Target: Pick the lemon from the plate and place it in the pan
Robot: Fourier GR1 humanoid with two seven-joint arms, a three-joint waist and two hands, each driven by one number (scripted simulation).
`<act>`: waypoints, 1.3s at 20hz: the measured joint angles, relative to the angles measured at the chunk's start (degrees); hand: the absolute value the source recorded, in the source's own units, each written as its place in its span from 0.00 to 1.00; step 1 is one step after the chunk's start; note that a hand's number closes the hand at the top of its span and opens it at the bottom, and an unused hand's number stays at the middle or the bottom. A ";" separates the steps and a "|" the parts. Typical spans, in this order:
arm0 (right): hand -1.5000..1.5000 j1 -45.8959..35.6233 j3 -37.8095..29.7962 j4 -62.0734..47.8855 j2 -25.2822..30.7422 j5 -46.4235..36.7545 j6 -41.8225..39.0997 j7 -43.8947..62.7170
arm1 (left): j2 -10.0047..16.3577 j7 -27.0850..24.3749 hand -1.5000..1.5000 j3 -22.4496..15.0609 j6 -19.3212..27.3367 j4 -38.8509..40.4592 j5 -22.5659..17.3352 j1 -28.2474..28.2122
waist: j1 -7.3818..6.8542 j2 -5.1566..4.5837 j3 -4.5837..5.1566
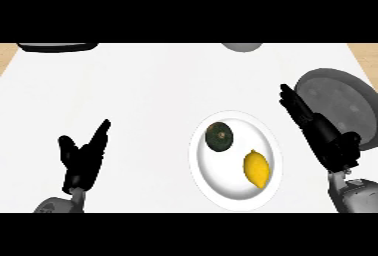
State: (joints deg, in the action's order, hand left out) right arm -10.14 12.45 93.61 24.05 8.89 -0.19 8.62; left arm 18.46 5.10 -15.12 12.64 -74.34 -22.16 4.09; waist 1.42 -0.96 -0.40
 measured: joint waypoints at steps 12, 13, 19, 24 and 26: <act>0.00 -15.67 13.73 -3.61 4.47 -26.60 -0.19 -8.23 | -2.41 0.76 0.50 -3.82 -5.57 -9.19 -1.31 3.32 | -3.43 1.05 0.52; 0.00 -15.81 14.09 -3.90 3.88 -28.06 0.89 -10.18 | -2.27 1.26 0.50 -3.59 -5.55 -10.09 -1.44 3.21 | -3.17 1.02 0.48; 0.00 -18.45 20.21 -4.26 5.11 -36.66 -4.47 -9.42 | -2.47 2.32 0.50 -3.01 -5.95 -11.88 -1.55 2.02 | -2.28 1.20 0.51; 0.00 -23.60 29.67 -4.20 8.19 -46.01 -16.98 2.16 | -2.68 2.99 0.50 -3.01 -5.74 -11.59 -1.34 2.67 | -2.33 1.54 0.78; 0.00 -25.93 32.80 -4.16 8.40 -48.68 -23.04 7.00 | -2.59 3.38 0.50 -2.88 -5.82 -11.90 -1.46 2.99 | -2.35 1.63 0.80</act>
State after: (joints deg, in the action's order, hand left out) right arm -36.07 45.25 89.44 32.45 -39.79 -23.23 15.62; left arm 15.88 8.48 -18.00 6.81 -86.24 -23.62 7.08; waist -0.93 0.68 0.40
